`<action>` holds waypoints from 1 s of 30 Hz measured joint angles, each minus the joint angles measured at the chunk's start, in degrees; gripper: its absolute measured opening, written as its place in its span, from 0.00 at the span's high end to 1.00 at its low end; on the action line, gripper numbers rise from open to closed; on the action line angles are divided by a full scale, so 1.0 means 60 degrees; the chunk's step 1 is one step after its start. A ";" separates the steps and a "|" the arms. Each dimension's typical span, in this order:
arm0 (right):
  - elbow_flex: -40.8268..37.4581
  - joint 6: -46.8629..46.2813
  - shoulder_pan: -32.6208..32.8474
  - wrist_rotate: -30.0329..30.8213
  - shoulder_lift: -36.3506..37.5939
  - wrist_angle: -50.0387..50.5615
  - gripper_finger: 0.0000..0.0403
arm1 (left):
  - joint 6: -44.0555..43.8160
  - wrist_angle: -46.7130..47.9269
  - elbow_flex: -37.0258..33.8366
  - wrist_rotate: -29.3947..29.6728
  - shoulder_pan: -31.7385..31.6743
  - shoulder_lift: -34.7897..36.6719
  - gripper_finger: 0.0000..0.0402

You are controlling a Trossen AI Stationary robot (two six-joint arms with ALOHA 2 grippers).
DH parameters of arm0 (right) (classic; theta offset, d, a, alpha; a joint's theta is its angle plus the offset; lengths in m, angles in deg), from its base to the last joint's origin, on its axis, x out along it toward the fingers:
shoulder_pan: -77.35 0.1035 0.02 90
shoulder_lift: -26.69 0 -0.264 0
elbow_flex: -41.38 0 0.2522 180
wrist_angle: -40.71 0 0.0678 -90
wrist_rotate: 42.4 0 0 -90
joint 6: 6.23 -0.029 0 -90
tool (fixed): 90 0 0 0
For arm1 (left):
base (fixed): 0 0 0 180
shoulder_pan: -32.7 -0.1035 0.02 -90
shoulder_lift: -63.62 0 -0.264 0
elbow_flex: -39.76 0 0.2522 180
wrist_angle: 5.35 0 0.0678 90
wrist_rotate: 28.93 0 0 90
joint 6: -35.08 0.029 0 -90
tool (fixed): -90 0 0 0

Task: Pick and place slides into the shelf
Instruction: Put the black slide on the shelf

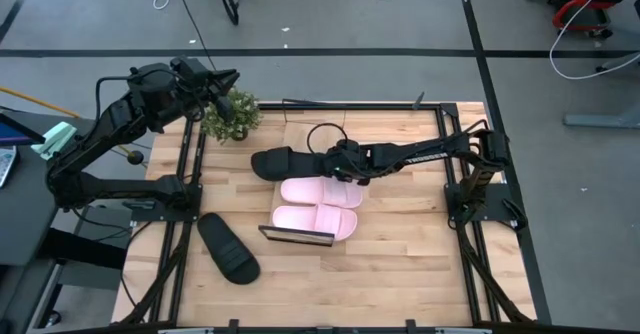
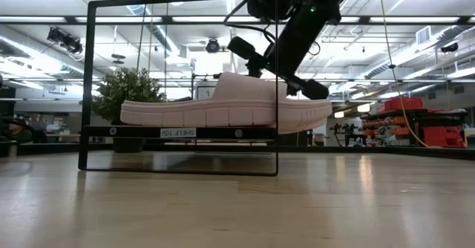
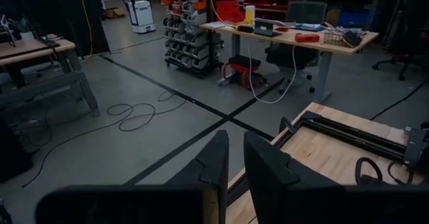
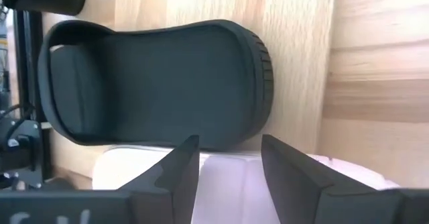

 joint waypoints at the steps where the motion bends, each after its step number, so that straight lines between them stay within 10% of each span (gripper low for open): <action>1: 0.0000 0.0088 0.0000 0.0005 0.0000 0.0038 0.59 | 0.0000 -0.0004 0.0000 -0.0005 0.0003 0.0003 0.87; 14: 0.0007 0.2780 -0.0715 0.0441 0.1833 0.1853 0.59 | 0.0004 0.1138 -0.0022 0.0004 -0.0001 -0.0001 0.86; 30: 0.0007 0.5922 -0.1042 0.0424 0.3486 0.4287 0.59 | -0.2559 0.7222 -0.0036 -0.1647 0.0132 -0.0214 0.84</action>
